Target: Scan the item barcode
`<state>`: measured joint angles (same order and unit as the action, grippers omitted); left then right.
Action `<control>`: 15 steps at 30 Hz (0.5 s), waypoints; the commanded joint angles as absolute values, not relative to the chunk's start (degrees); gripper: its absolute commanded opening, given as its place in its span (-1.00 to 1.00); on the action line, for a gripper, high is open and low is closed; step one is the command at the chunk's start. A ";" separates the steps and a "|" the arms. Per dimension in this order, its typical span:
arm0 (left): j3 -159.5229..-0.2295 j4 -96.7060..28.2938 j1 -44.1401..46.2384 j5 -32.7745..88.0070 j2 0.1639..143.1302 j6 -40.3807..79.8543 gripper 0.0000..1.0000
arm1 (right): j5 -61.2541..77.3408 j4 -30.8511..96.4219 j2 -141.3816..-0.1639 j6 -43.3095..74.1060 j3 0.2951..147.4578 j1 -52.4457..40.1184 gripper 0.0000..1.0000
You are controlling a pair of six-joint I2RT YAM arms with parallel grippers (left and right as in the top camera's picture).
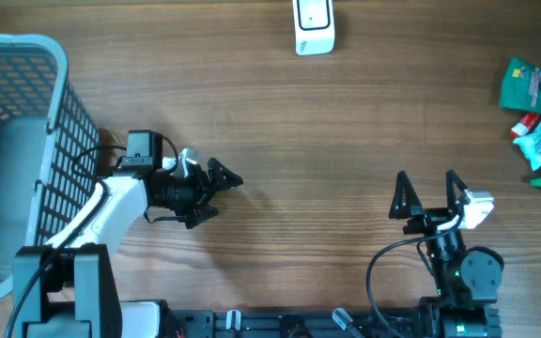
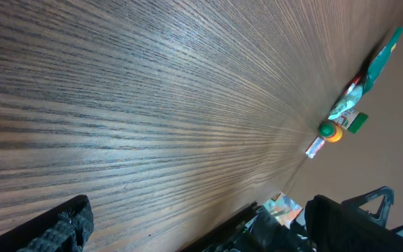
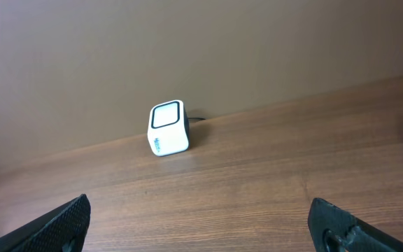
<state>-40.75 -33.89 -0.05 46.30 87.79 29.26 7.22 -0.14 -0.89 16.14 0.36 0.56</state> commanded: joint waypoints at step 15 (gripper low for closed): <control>-40.45 -33.89 0.25 46.35 87.11 28.97 1.00 | 6.42 -0.36 -0.25 14.37 0.30 0.38 0.99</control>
